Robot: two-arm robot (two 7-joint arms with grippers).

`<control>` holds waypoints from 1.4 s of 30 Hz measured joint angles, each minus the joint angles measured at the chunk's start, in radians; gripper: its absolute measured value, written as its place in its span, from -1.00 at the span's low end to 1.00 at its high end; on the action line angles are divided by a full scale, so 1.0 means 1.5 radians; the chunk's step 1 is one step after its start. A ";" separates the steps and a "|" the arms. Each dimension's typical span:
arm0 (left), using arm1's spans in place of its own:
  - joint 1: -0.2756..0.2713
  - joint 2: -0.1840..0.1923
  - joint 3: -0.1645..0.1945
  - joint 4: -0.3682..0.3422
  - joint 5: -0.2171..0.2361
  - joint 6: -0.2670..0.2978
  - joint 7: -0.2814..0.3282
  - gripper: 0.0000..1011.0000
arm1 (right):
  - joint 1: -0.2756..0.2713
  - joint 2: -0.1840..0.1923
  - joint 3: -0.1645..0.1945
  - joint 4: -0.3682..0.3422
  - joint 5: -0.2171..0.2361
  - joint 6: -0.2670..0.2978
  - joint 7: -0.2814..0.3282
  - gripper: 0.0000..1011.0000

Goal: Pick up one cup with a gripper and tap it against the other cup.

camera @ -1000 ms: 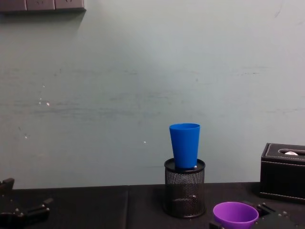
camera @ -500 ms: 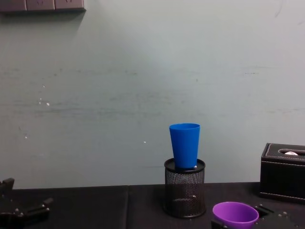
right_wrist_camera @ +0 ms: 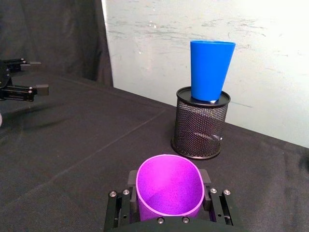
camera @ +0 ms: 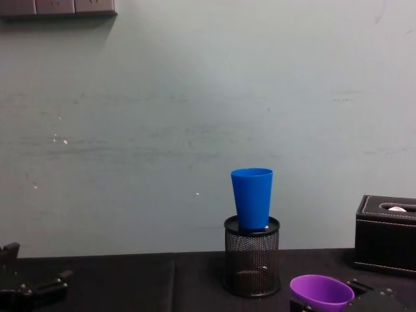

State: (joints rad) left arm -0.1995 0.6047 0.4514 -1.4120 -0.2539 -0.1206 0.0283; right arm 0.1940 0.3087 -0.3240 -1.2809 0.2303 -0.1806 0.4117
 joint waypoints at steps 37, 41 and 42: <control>0.000 0.000 0.000 0.000 0.000 0.000 0.000 1.00 | 0.009 0.007 0.012 -0.031 0.007 0.006 0.005 0.45; 0.000 0.000 0.000 0.000 0.000 0.000 0.000 1.00 | 0.009 0.008 0.018 -0.045 0.011 0.006 0.001 0.45; 0.000 0.000 0.000 0.000 0.000 0.000 0.000 1.00 | 0.009 0.008 0.019 -0.047 0.011 0.006 0.001 0.45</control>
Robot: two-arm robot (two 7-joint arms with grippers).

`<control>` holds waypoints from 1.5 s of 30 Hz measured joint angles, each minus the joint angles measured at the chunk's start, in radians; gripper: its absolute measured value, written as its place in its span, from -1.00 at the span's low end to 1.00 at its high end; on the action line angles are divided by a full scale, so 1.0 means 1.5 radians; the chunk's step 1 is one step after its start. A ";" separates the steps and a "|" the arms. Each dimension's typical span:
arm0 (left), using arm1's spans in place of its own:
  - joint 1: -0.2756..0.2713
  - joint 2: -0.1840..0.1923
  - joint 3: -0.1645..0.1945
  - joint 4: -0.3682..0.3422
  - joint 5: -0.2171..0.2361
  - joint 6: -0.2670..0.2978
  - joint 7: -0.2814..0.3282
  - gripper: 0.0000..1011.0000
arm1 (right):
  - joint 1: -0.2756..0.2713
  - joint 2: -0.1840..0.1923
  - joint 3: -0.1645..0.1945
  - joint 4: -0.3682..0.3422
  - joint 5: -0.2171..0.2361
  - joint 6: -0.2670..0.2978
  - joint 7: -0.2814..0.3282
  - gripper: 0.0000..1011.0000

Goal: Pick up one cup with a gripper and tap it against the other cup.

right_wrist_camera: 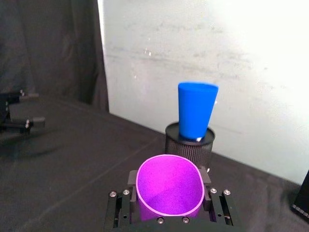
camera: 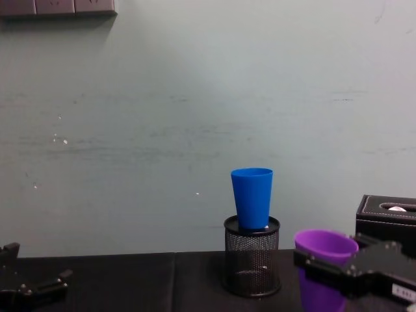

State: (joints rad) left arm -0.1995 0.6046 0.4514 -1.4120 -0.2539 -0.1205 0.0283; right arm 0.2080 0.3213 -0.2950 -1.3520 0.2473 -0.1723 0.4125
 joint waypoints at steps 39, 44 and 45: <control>0.000 0.000 0.000 0.000 0.000 0.000 0.000 1.00 | 0.006 0.003 0.030 -0.071 0.034 0.011 -0.012 0.45; 0.000 0.000 0.000 0.000 0.000 0.000 0.000 1.00 | 0.006 0.003 0.029 -0.071 0.034 0.011 -0.012 0.45; 0.000 0.000 0.000 0.000 0.000 0.000 0.000 1.00 | 0.006 0.003 0.029 -0.071 0.034 0.011 -0.012 0.45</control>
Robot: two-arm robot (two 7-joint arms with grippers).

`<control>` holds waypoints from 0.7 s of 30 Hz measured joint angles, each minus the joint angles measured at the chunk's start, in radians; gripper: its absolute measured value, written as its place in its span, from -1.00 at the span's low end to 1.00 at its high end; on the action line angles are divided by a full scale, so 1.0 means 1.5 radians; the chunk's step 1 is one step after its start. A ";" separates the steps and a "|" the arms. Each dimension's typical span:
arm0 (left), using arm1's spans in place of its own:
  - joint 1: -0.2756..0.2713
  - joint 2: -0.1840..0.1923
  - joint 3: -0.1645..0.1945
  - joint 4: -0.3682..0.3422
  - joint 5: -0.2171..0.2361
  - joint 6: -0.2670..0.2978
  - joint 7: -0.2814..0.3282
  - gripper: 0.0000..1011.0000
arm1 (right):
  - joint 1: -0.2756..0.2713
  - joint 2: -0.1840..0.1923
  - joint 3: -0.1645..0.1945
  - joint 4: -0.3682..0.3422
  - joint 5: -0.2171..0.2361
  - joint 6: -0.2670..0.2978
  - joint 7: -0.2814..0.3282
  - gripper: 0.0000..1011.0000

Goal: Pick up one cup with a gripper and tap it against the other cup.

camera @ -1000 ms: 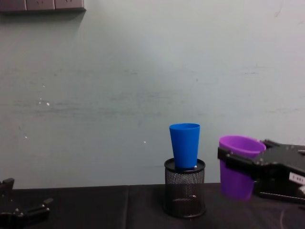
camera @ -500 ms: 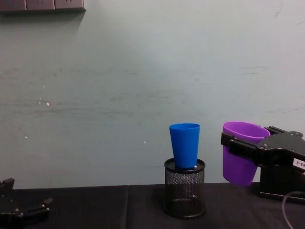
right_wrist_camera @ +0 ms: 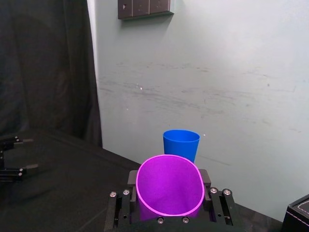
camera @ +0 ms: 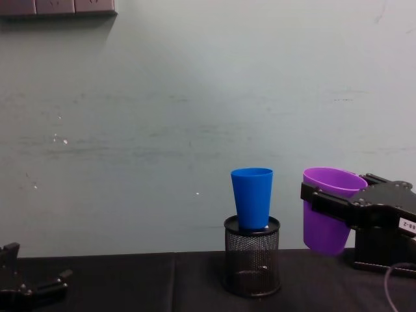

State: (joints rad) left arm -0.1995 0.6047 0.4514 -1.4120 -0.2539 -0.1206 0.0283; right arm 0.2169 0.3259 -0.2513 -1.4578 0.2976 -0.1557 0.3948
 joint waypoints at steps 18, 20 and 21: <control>0.000 0.000 0.000 0.000 0.000 0.000 0.000 1.00 | 0.000 0.000 0.000 0.001 -0.001 0.000 0.000 0.45; 0.000 0.000 0.000 0.000 0.000 0.000 0.000 1.00 | 0.000 0.000 0.000 0.001 -0.001 0.000 0.000 0.45; 0.000 0.000 0.000 0.000 0.000 0.000 0.000 1.00 | 0.000 0.000 0.000 0.001 -0.001 0.000 0.000 0.45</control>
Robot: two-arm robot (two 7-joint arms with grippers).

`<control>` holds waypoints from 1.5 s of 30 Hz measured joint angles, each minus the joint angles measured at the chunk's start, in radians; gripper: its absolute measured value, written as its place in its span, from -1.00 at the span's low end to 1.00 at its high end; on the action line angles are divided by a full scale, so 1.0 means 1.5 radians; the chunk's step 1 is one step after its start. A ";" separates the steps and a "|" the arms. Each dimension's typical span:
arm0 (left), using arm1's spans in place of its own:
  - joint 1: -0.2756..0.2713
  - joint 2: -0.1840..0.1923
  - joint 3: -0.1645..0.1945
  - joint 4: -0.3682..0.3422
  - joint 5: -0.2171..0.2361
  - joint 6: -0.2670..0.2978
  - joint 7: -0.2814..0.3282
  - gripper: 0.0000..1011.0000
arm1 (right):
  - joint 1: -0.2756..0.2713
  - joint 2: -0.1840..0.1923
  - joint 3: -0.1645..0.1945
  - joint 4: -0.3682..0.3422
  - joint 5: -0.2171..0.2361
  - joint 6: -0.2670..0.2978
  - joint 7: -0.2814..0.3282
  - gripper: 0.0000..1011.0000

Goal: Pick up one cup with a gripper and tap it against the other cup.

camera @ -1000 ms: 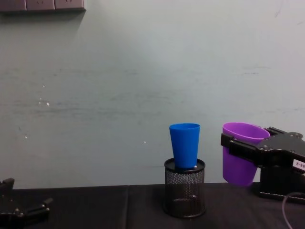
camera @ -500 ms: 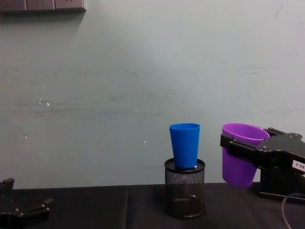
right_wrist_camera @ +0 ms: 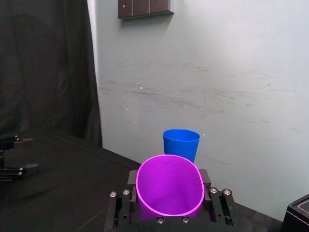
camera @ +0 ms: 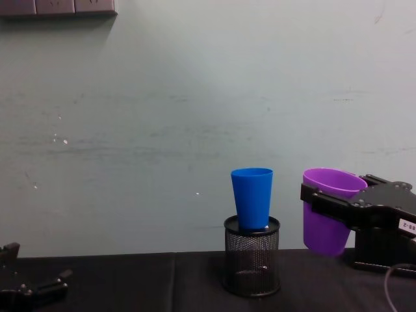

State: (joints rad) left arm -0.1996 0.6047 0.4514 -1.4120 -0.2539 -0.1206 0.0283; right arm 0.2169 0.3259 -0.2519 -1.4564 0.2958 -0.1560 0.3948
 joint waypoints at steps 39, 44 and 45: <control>0.000 0.000 0.000 0.000 0.000 0.000 0.000 1.00 | 0.168 -0.065 -0.034 0.215 0.008 -0.044 0.038 0.45; 0.000 0.000 0.000 0.000 0.000 0.000 0.000 1.00 | 0.192 -0.074 -0.034 0.243 0.012 -0.049 0.043 0.45; 0.000 0.000 0.000 0.000 0.000 0.000 0.000 1.00 | 0.195 -0.076 -0.035 0.247 0.012 -0.050 0.044 0.45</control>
State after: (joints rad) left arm -0.1995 0.6047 0.4515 -1.4120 -0.2539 -0.1205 0.0283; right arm 0.5101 0.2124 -0.3037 -1.0862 0.3138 -0.2305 0.4610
